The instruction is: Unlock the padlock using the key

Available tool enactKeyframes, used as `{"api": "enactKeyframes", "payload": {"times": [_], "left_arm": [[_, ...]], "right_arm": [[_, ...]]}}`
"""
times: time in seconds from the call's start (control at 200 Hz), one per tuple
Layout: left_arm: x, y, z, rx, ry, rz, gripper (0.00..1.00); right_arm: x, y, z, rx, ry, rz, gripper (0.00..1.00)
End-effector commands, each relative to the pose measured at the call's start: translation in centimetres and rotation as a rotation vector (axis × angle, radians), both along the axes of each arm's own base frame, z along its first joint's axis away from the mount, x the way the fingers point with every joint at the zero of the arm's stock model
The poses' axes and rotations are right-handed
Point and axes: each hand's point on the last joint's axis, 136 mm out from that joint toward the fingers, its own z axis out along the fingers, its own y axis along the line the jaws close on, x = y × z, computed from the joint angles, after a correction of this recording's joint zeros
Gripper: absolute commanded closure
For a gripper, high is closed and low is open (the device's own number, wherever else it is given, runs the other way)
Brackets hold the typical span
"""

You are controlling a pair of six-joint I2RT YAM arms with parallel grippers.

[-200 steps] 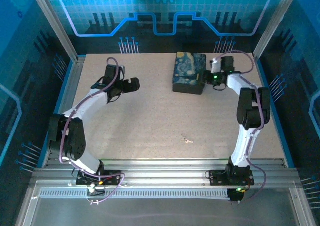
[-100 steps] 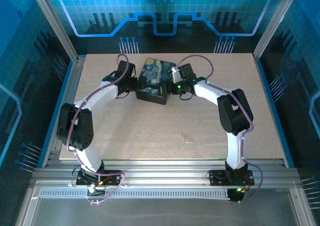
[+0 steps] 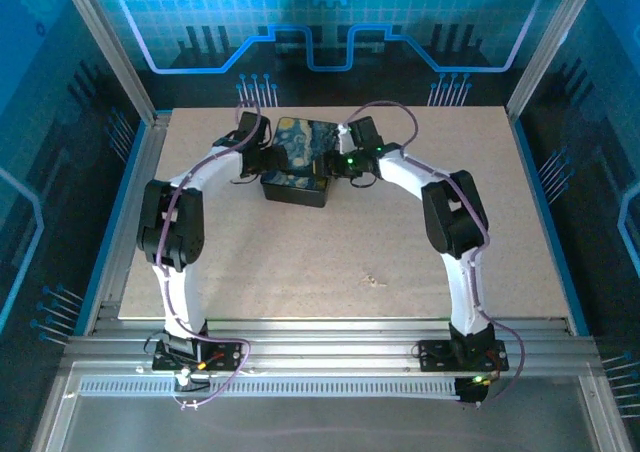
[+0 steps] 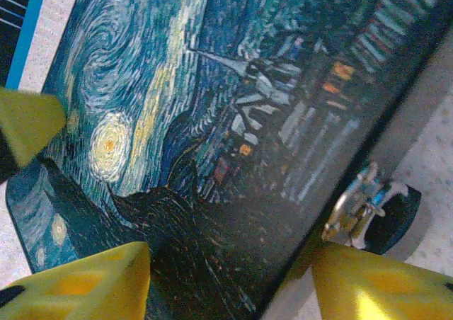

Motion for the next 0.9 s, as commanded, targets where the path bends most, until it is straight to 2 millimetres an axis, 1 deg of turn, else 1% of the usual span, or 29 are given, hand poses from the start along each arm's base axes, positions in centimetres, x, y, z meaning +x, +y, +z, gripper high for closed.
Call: {"api": "enactKeyframes", "payload": {"times": [0.0, 0.045, 0.085, 0.095, 0.125, 0.155, 0.2, 0.25, 0.37, 0.425, 0.495, 0.545, 0.555, 0.575, 0.655, 0.815, 0.895], "left_arm": [[-2.6, -0.7, -0.5, -0.046, 0.053, -0.03, 0.2], [-3.6, -0.2, -0.5, -0.043, 0.059, -0.019, 0.21], [-4.7, 0.1, -0.6, -0.044, 0.066, -0.011, 0.23], [-4.9, 0.2, -0.6, -0.045, 0.066, -0.007, 0.23], [-5.8, 0.5, -0.5, -0.049, 0.068, 0.002, 0.23], [-6.7, 0.7, -0.8, -0.052, 0.074, 0.012, 0.23], [-8.0, 1.1, -0.7, -0.054, 0.07, 0.029, 0.23], [-9.3, 2.0, -0.9, -0.037, 0.074, 0.058, 0.23], [-11.4, 4.2, -0.9, -0.024, 0.09, 0.127, 0.22], [-12.0, 5.2, -0.4, -0.003, 0.081, 0.165, 0.21], [-12.6, 6.8, 0.5, 0.06, 0.062, 0.22, 0.17], [-12.8, 7.9, 1.1, 0.084, 0.049, 0.245, 0.15], [-12.8, 8.0, 1.1, 0.084, 0.048, 0.245, 0.14], [-12.7, 8.2, 1.2, 0.083, 0.046, 0.244, 0.14], [-12.0, 8.6, 1.1, 0.053, 0.06, 0.234, 0.13], [-9.8, 8.4, 0.7, 0.049, 0.068, 0.185, 0.14], [-8.6, 7.9, 0.5, 0.046, 0.068, 0.152, 0.16]], "right_arm": [[-1.5, 2.9, -2.1, -0.025, 0.055, 0.08, 0.43], [-1.7, 3.9, -2.2, -0.019, 0.055, 0.099, 0.43], [-2.0, 4.9, -1.6, -0.01, 0.045, 0.118, 0.44], [-2.2, 5.1, -2.6, -0.017, 0.06, 0.122, 0.44], [-2.5, 5.8, -3.1, -0.02, 0.068, 0.133, 0.44], [-2.8, 6.4, -3.3, -0.019, 0.07, 0.144, 0.44], [-3.4, 7.2, -3.5, -0.016, 0.076, 0.159, 0.44], [-4.0, 8.0, -3.6, -0.015, 0.082, 0.171, 0.44], [-5.8, 9.5, -3.2, 0.017, 0.093, 0.201, 0.44], [-6.6, 10.1, -2.9, 0.028, 0.097, 0.214, 0.44], [-7.3, 10.6, -2.7, 0.027, 0.105, 0.223, 0.44], [-7.8, 10.8, -3.0, 0.03, 0.118, 0.228, 0.44], [-7.8, 10.9, -2.0, 0.041, 0.104, 0.23, 0.44], [-7.9, 10.9, -1.3, 0.048, 0.097, 0.229, 0.44], [-8.5, 11.0, -0.7, 0.054, 0.108, 0.235, 0.45], [-10.7, 11.2, -0.6, 0.053, 0.143, 0.246, 0.52], [-12.0, 11.3, -1.0, 0.061, 0.157, 0.238, 0.54]]}}
